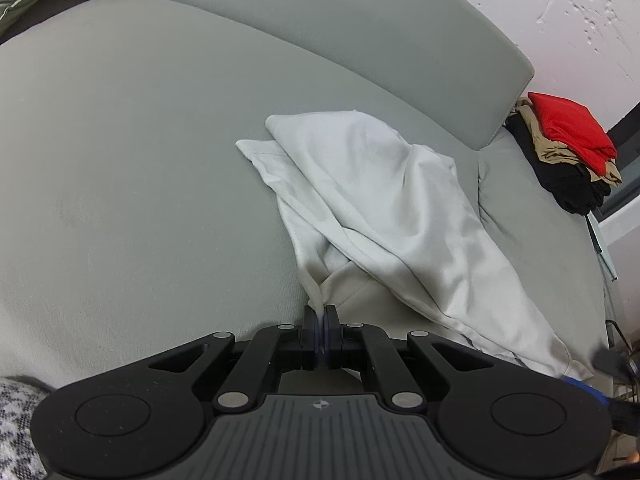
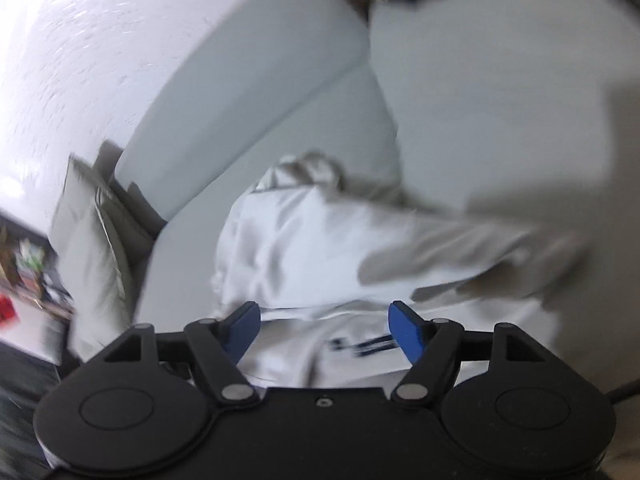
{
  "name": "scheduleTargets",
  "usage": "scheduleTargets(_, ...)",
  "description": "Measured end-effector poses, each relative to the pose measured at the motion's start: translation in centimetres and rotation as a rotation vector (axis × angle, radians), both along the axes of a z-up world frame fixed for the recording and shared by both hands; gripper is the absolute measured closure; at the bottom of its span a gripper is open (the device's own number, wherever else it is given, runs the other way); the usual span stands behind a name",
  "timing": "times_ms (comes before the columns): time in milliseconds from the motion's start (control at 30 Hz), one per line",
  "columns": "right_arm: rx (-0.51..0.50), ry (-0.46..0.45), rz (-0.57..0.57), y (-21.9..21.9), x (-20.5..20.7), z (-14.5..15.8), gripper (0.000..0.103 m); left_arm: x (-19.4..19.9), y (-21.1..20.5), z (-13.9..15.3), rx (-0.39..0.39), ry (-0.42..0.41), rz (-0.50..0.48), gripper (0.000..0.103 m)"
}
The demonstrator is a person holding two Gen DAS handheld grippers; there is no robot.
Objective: Fold clothes
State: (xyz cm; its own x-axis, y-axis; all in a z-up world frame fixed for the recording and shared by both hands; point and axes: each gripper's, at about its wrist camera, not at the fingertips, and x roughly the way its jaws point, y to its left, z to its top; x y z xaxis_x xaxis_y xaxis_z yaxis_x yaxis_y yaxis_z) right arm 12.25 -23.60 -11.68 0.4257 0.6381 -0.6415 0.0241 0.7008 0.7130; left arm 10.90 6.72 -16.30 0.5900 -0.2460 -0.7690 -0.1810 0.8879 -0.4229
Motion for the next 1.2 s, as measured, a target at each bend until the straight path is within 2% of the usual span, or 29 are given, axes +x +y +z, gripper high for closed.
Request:
scheduleTargets(67,0.099,0.074,0.004,1.8,1.6,-1.1,0.034,-0.1,-0.2,0.2,0.015,-0.008,-0.012,0.101)
scheduleTargets(100,0.138,0.079,0.028,3.1,2.0,-1.3,0.035,-0.2,-0.3,0.2,0.023,-0.012,-0.019,0.100)
scheduleTargets(133,0.117,0.050,0.065,4.7,2.3,-1.0,0.037,-0.3,-0.4,0.3,0.033,-0.016,-0.027,0.101)
scheduleTargets(200,-0.038,-0.068,0.146,8.2,2.6,0.3,0.038,-0.4,-0.7,0.3,0.055,-0.027,-0.045,0.101)
scheduleTargets(300,-0.306,-0.254,0.262,12.7,3.0,1.1,0.036,-0.3,-0.7,0.0,0.045,-0.025,-0.053,0.101)
scheduleTargets(433,-0.430,-0.300,0.424,17.0,3.0,-0.2,0.027,-0.3,-0.2,-0.4,0.014,-0.024,-0.051,0.101)
scheduleTargets(533,-0.620,-0.385,0.522,19.8,2.2,-1.3,0.027,-0.1,0.2,-0.7,-0.006,-0.023,-0.041,0.101)
scheduleTargets(567,-0.656,-0.403,0.531,20.0,2.2,-1.5,0.031,-0.1,0.3,-0.7,-0.009,-0.022,-0.037,0.101)
scheduleTargets(600,-0.692,-0.422,0.539,20.2,2.1,-1.6,0.040,-0.1,0.4,-0.8,-0.010,-0.021,-0.035,0.101)
scheduleTargets(633,-0.729,-0.440,0.547,20.4,2.1,-1.8,0.072,-0.1,0.4,-0.9,-0.004,-0.021,-0.038,0.101)
scheduleTargets(667,-0.734,-0.445,0.531,20.2,2.4,-1.6,0.092,-0.1,0.3,-0.9,0.004,-0.021,-0.041,0.101)
scheduleTargets(733,-0.626,-0.410,0.400,18.1,4.2,0.2,0.095,0.0,0.1,-0.9,0.020,-0.022,-0.048,0.101)
scheduleTargets(800,-0.572,-0.412,0.201,14.7,6.3,2.4,0.095,0.0,-0.1,-0.9,0.036,-0.023,-0.055,0.101)
scheduleTargets(900,-0.512,-0.352,-0.107,8.1,9.4,4.7,0.094,0.1,-0.3,-1.0,0.042,-0.019,-0.056,0.101)
scheduleTargets(967,-0.476,-0.275,-0.234,3.9,10.8,5.0,0.081,0.2,-0.3,-1.0,0.038,-0.017,-0.054,0.101)
scheduleTargets(1033,-0.402,-0.222,-0.252,0.7,10.1,5.4,0.076,0.1,-0.4,-0.9,0.038,-0.018,-0.054,0.101)
scheduleTargets(1100,-0.365,-0.212,-0.251,-1.8,7.9,6.1,0.074,0.0,-0.5,-0.8,0.037,-0.018,-0.055,0.100)
scheduleTargets(1133,-0.351,-0.207,-0.244,-2.4,6.5,6.3,0.068,0.0,-0.5,-0.7,0.037,-0.018,-0.055,0.100)
scheduleTargets(1167,-0.333,-0.198,-0.235,-3.1,5.2,6.4,0.055,-0.1,-0.5,-0.7,0.037,-0.017,-0.054,0.100)
scheduleTargets(1200,-0.308,-0.181,-0.226,-3.9,3.9,6.2,0.050,-0.2,-0.5,-0.7,0.037,-0.016,-0.051,0.100)
